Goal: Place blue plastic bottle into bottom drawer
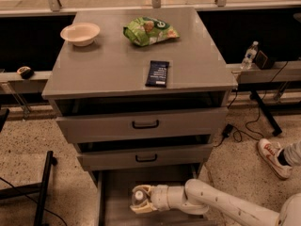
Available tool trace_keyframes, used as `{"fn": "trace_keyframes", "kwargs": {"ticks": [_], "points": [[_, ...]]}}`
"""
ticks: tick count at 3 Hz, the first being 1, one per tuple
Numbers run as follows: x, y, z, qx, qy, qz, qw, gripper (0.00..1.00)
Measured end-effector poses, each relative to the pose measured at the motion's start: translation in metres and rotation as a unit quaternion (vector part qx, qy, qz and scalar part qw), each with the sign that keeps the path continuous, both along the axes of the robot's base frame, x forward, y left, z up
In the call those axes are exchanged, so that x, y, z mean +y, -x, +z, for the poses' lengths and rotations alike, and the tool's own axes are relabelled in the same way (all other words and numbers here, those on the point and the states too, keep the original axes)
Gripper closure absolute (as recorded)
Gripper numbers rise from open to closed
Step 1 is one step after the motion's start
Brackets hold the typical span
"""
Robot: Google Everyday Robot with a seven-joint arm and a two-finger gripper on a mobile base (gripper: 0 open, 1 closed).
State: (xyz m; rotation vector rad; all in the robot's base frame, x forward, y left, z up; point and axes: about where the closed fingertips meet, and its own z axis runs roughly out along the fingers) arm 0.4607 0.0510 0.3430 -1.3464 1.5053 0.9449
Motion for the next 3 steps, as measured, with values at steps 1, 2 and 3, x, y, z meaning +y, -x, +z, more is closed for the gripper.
{"fn": "trace_keyframes", "kwargs": {"ticks": [1, 2, 3], "points": [[-0.007, -0.005, -0.020, -0.014, 0.042, -0.019, 0.9989, 1.00], [-0.032, -0.014, -0.072, -0.049, 0.104, -0.051, 0.9921, 1.00], [-0.057, -0.024, -0.113, -0.065, 0.099, -0.096, 0.9883, 0.97]]}}
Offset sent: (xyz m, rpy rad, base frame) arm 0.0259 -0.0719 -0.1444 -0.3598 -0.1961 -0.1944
